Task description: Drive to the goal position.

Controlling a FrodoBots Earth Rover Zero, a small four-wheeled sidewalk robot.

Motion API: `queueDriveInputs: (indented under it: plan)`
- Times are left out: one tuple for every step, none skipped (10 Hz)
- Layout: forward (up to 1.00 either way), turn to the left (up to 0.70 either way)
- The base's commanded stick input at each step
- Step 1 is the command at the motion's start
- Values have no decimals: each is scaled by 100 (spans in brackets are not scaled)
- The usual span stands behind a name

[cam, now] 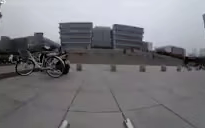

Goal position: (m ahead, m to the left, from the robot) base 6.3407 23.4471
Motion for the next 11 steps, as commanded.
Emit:
queueDriveInputs:
  plan:
    - [85, -3]
    - [85, -3]
    - [85, -3]
    - [85, -3]
    - [85, -3]
    - [85, -3]
    - [85, -3]
    - [85, -3]
    - [85, -3]
    - [85, -3]
    - [85, -3]
